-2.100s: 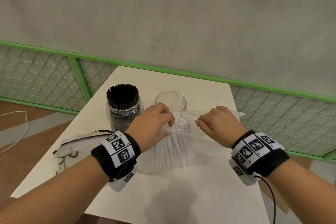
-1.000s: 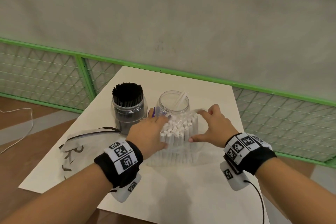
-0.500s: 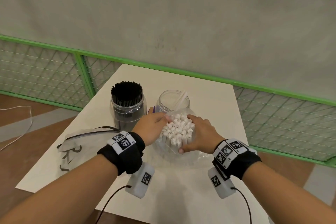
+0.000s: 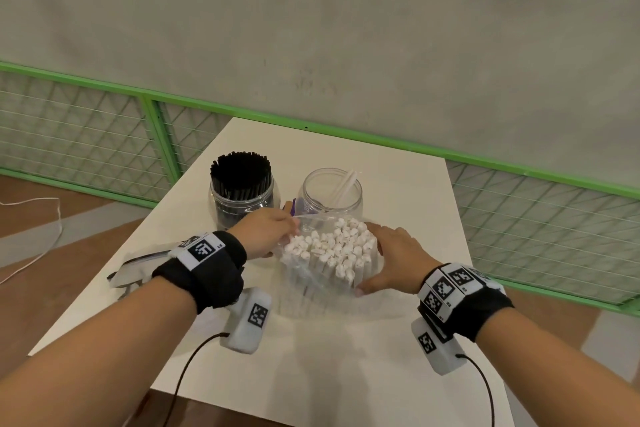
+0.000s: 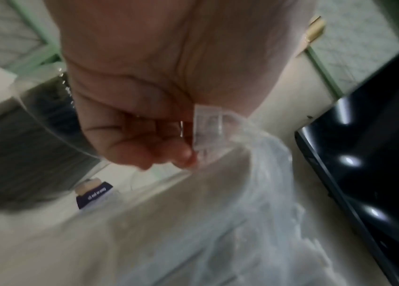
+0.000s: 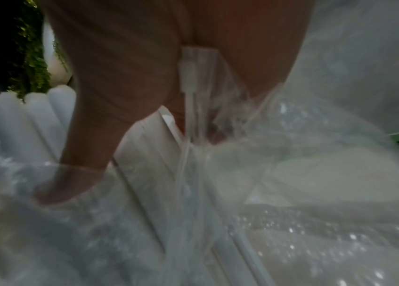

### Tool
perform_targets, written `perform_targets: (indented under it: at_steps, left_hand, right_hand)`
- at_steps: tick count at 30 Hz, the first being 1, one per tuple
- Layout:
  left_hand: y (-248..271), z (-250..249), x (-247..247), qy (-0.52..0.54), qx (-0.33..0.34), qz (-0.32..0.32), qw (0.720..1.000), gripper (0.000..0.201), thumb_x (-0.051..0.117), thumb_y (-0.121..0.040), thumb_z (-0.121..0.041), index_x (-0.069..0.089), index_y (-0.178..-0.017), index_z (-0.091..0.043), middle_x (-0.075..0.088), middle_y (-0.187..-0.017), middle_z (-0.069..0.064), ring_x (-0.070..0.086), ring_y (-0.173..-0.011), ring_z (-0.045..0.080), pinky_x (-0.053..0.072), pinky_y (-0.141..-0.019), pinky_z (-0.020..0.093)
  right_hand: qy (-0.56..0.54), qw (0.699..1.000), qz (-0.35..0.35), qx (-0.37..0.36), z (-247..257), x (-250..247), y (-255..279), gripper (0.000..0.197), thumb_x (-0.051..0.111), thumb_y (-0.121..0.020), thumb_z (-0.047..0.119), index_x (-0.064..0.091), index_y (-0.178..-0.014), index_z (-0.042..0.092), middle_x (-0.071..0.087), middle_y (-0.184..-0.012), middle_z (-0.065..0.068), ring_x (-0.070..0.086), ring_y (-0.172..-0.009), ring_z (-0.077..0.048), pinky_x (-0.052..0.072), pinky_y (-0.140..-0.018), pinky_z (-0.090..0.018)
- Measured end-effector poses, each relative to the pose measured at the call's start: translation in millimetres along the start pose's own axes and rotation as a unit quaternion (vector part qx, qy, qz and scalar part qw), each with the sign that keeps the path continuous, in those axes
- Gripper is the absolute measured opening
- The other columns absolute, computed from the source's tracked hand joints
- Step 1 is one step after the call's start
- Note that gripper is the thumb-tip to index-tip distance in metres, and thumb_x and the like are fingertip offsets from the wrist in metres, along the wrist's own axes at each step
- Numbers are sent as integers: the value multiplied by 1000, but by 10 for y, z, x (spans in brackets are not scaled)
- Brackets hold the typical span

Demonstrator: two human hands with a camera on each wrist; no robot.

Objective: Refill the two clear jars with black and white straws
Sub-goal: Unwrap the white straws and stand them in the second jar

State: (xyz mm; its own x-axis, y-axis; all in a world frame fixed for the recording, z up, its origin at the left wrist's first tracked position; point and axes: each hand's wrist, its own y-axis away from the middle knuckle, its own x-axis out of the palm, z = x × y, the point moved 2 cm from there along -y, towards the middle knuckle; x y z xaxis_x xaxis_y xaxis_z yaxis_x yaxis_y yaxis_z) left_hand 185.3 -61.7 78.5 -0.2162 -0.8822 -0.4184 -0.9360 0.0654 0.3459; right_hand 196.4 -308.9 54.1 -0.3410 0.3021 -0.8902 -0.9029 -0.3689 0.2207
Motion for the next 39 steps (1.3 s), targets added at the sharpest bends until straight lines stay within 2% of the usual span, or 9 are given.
perform_targets:
  at_steps: [5, 9, 13, 17, 21, 25, 28, 32, 39]
  left_hand:
    - [-11, -135, 84, 33, 27, 78, 996, 19, 59, -84, -22, 61, -70, -9, 58, -57, -18, 54, -64, 3, 40, -72, 25]
    - [-47, -160, 181, 142, 8, 140, 980, 12, 59, -85, -17, 54, -85, -7, 68, -114, 4, 62, -109, 15, 39, -106, 41]
    - [-46, -211, 300, 197, -7, 176, 964, 43, 52, -87, -18, 45, -129, -21, 52, -135, 4, 55, -118, 18, 38, -106, 34]
    - [-74, -257, 379, 230, -8, 194, 954, 57, 49, -77, -4, 46, -134, -9, 44, -141, 16, 45, -129, 28, 41, -104, 34]
    - [-118, -230, 434, 270, -31, 227, 935, 45, 35, -92, 2, 49, -132, -14, 62, -122, 14, 64, -106, 20, 53, -87, 26]
    - [-181, -168, 351, 169, 5, 185, 968, 30, 50, -95, -12, 56, -124, -16, 68, -115, 7, 67, -102, 19, 51, -90, 26]
    - [-126, -142, 124, -98, 70, 80, 989, 29, 53, -94, -38, 63, -98, -11, 66, -91, 4, 58, -75, 13, 45, -69, 26]
    - [92, -208, -138, -314, 85, 11, 946, 66, 43, -82, -73, 54, -77, -8, 56, -74, 4, 56, -73, 20, 45, -78, 37]
    - [266, -69, -48, -81, 48, 7, 996, 14, 49, -89, -18, 54, -78, -11, 63, -75, -2, 65, -59, 8, 50, -51, 23]
  right_hand:
    - [-31, 999, 30, -1, 23, -34, -15, 121, 86, -50, 57, 11, -144, 44, 53, -115, 8, 46, -107, -21, 36, -98, -40]
    - [-35, 998, 42, -5, 24, -48, -23, 115, 77, -42, 67, 23, -141, 47, 50, -114, 11, 43, -110, -19, 33, -99, -42]
    - [-33, 998, 50, -21, -14, 7, 26, 113, 75, -42, 71, 30, -142, 44, 42, -109, 10, 34, -107, -12, 31, -103, -43]
    - [-67, 997, 25, -24, -34, 30, 47, 121, 65, -31, 74, 25, -141, 44, 39, -121, 12, 32, -110, -9, 29, -105, -40]
    - [-73, 997, 17, -36, -26, 68, 18, 115, 66, -32, 74, 35, -137, 42, 32, -111, 10, 31, -113, -12, 30, -106, -42]
    - [-85, 996, 0, -15, -70, 90, 17, 93, 65, -33, 75, 53, -118, 39, 33, -111, 10, 33, -111, -14, 36, -103, -43]
    - [-79, 997, 1, -2, -107, 101, 13, 90, 64, -33, 75, 57, -113, 35, 35, -110, 10, 34, -111, -15, 39, -101, -44]
    - [-65, 998, -1, -8, -104, 95, -32, 89, 64, -34, 77, 59, -109, 31, 35, -108, 8, 35, -110, -17, 41, -98, -43]
    - [-48, 999, -6, -4, -151, 105, -94, 72, 63, -37, 79, 60, -91, 31, 38, -102, 6, 38, -105, -19, 40, -98, -38]
